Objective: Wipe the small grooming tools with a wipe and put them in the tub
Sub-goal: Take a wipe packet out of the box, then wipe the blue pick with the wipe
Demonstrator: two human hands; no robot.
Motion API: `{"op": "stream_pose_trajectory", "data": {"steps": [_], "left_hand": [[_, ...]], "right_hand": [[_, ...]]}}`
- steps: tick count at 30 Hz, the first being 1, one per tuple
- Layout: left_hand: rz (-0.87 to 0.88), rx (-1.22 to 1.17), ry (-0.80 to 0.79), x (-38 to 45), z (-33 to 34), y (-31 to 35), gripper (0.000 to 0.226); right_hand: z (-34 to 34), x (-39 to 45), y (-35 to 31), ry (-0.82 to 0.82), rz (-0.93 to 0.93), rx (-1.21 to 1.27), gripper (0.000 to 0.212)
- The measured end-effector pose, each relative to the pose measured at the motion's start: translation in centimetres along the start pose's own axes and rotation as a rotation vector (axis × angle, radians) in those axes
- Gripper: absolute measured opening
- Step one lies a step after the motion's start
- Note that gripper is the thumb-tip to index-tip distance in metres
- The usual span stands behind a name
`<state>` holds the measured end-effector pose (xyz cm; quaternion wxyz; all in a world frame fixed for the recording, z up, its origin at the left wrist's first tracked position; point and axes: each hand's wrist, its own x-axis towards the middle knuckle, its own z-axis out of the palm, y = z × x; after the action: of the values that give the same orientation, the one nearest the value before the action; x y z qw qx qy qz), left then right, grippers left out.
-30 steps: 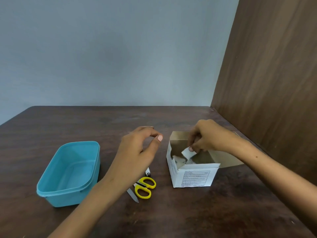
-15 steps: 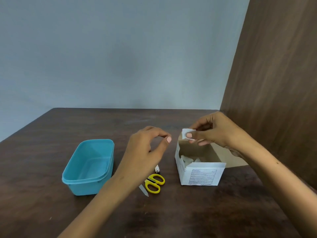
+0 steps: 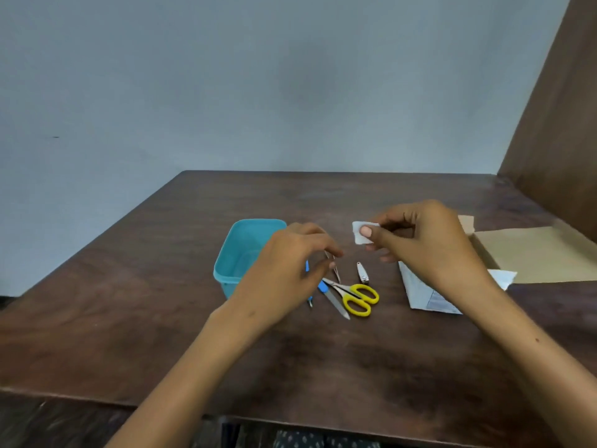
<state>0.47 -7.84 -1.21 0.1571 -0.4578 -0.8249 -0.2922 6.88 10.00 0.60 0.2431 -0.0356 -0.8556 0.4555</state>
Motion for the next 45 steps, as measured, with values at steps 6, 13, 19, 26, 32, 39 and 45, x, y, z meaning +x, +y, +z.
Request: {"op": "stream_pose_trajectory", "data": {"steps": [6, 13, 19, 26, 32, 39, 45], "left_hand": [[-0.118, -0.046, 0.12, -2.1, 3.3, 2.4, 0.019], [-0.491, 0.1, -0.04, -2.0, 4.6, 2.6, 0.029], [-0.613, 0.206, -0.073, -1.6, 4.4, 2.2, 0.019], [-0.632, 0.217, -0.022, -1.1, 3.5, 3.1, 0.015], [-0.554, 0.122, 0.235, -1.6, 2.6, 2.8, 0.006], [-0.568, -0.31, 0.292, -0.8, 3.3, 1.6, 0.017], [-0.438, -0.315, 0.282, 0.0, 3.9, 1.0, 0.026]], "right_hand": [[1.8, -1.1, 1.3, 0.06, -0.049, -0.208, 0.01], [2.9, -1.9, 3.2, 0.083, -0.06, -0.28, 0.005], [3.2, -2.4, 3.5, 0.074, -0.056, -0.279, 0.005], [3.7, -2.1, 3.2, 0.09, -0.081, -0.294, 0.006], [3.7, -1.9, 2.9, 0.17, -0.136, -0.239, 0.004], [3.6, -1.8, 2.8, 0.313, -0.376, -0.347, 0.005], [3.1, -0.9, 3.3, 0.225, -0.585, -0.501, 0.014]]}}
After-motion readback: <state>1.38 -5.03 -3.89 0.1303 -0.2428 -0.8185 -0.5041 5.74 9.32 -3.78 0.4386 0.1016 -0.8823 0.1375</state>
